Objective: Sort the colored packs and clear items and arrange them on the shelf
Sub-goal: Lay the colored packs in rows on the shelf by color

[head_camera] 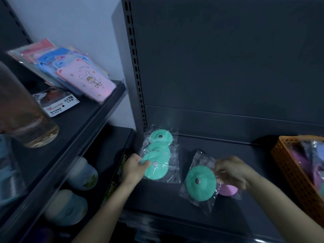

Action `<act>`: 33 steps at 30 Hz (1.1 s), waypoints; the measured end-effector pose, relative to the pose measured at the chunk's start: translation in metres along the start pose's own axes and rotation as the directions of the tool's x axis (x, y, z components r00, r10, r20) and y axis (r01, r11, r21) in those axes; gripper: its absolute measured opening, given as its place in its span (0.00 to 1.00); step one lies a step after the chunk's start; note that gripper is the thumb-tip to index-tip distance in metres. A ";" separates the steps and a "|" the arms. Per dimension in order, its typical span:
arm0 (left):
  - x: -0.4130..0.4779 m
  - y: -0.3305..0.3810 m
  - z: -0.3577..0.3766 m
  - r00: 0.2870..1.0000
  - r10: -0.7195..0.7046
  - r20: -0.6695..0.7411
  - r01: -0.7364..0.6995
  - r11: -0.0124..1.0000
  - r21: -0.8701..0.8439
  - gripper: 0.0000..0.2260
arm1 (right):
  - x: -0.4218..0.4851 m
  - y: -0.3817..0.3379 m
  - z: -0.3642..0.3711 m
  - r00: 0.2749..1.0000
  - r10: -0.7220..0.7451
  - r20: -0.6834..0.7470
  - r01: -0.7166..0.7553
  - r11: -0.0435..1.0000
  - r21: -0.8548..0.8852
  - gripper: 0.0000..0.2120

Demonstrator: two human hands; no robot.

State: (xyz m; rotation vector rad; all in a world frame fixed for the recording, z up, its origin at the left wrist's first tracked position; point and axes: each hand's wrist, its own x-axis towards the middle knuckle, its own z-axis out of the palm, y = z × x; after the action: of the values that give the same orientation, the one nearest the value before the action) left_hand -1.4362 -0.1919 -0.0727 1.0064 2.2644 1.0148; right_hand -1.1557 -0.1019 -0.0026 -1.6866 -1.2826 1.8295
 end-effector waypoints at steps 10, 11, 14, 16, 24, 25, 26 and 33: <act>0.000 -0.002 -0.002 1.000 0.010 0.014 -0.010 1.000 0.022 0.08 | -0.004 0.001 0.006 0.968 0.056 0.246 -0.136 0.938 0.319 0.12; 0.000 -0.004 -0.003 1.000 0.004 0.015 -0.004 1.000 0.024 0.08 | -0.005 0.002 0.008 0.964 0.062 0.260 -0.152 0.928 0.339 0.13; 0.002 -0.006 -0.005 1.000 -0.008 0.005 0.008 1.000 0.010 0.06 | -0.008 0.005 0.021 0.954 0.083 0.288 -0.207 0.878 0.432 0.09; 0.002 -0.006 -0.005 1.000 -0.008 0.002 0.008 1.000 0.002 0.05 | -0.008 0.008 0.032 0.945 0.094 0.313 -0.236 0.859 0.455 0.08; -0.013 -0.003 -0.016 0.985 0.093 -0.142 -0.102 0.993 -0.055 0.07 | -0.008 0.021 0.069 0.920 -0.007 0.391 -0.207 0.840 0.501 0.15; -0.017 -0.001 -0.017 0.996 0.054 -0.074 -0.064 0.988 -0.140 0.09 | -0.008 0.021 0.072 0.920 -0.018 0.392 -0.203 0.833 0.515 0.14; -0.021 0.001 -0.019 1.000 0.000 0.031 0.007 0.973 -0.229 0.10 | -0.009 0.020 0.076 0.921 -0.029 0.388 -0.194 0.830 0.523 0.13; -0.032 -0.007 -0.027 0.933 -0.115 0.340 0.245 0.896 -0.371 0.03 | -0.014 0.027 0.087 0.974 -0.058 0.218 -0.020 0.940 0.340 0.06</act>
State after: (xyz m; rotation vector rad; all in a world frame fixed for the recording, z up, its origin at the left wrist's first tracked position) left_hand -1.4365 -0.2316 -0.0582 0.6997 1.7523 1.1002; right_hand -1.2241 -0.1599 -0.0251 -1.3094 -0.9807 2.1342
